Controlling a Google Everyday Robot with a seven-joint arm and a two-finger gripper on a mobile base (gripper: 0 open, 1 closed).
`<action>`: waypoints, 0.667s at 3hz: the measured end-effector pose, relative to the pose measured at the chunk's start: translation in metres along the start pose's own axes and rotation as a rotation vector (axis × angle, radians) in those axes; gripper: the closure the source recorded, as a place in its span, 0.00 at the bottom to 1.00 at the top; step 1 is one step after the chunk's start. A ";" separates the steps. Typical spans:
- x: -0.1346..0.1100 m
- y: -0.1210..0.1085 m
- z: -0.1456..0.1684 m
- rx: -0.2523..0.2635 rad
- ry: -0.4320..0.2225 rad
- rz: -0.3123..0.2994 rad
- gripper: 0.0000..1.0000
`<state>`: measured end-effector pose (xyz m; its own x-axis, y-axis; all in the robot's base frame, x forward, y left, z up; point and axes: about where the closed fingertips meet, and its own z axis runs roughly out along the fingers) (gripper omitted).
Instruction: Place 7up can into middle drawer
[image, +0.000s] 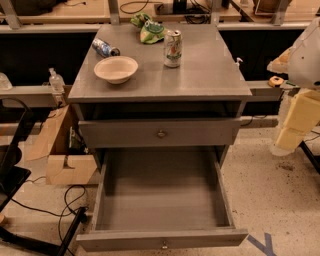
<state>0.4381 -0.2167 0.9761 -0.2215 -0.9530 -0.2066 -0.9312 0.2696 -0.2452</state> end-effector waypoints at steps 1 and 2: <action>0.000 0.000 0.000 0.000 0.000 0.000 0.00; -0.005 -0.009 0.001 0.033 -0.042 0.005 0.00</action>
Offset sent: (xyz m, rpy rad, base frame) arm 0.0250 0.0048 -0.0007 0.0859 -0.0896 -0.0025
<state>0.4476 -0.2142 0.9778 -0.2132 -0.9453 -0.2469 -0.9199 0.2793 -0.2753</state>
